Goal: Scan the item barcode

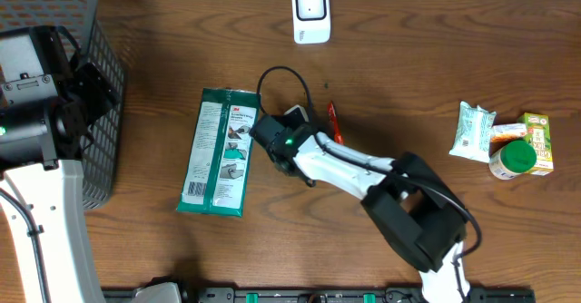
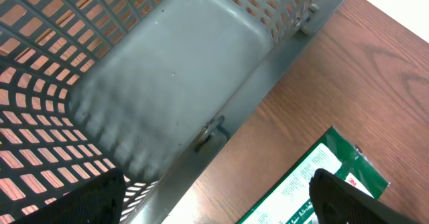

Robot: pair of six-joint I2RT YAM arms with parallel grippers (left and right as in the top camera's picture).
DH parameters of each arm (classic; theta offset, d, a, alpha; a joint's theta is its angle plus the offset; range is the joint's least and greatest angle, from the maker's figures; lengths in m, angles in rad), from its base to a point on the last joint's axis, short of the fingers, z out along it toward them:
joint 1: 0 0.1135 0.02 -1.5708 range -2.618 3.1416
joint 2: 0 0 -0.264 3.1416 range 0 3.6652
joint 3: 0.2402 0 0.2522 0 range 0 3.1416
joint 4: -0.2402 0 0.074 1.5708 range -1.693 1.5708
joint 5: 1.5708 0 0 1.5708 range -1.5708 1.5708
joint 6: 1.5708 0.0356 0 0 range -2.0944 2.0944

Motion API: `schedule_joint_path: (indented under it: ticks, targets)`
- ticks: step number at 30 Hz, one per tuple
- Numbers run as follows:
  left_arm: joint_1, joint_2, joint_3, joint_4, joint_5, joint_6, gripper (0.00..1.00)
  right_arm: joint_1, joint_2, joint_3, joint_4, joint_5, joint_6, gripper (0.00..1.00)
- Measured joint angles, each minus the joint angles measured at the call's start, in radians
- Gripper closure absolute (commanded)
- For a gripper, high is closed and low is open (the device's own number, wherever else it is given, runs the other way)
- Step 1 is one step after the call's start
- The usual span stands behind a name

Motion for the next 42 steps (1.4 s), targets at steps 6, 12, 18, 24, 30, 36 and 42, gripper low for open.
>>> schedule_joint_path:
  ticks: [6, 12, 18, 24, 30, 36, 42]
  targets:
    - [0.0, 0.0, 0.0, 0.0, 0.0, 0.0, 0.12, -0.141, -0.185, 0.001, -0.06, -0.257, 0.032, 0.91]
    - [0.0, 0.0, 0.0, 0.0, 0.0, 0.0, 0.12, -0.399, -0.278, 0.014, -0.1, -0.473, 0.05, 0.99]
    - [0.0, 0.0, 0.0, 0.0, 0.0, 0.0, 0.12, -0.517, -0.237, -0.048, -0.031, -0.561, 0.051, 0.99]
    - [0.0, 0.0, 0.0, 0.0, 0.0, 0.0, 0.12, -0.49, -0.201, -0.185, 0.146, -0.629, 0.058, 0.99]
    - [0.0, 0.0, 0.0, 0.0, 0.0, 0.0, 0.12, -0.422, -0.201, -0.225, 0.233, -0.667, 0.069, 0.99]
    - [0.0, 0.0, 0.0, 0.0, 0.0, 0.0, 0.12, -0.35, -0.201, -0.225, 0.303, -0.691, 0.063, 0.99]
    - [0.0, 0.0, 0.0, 0.0, 0.0, 0.0, 0.12, -0.304, -0.201, -0.225, 0.327, -0.694, 0.056, 0.99]
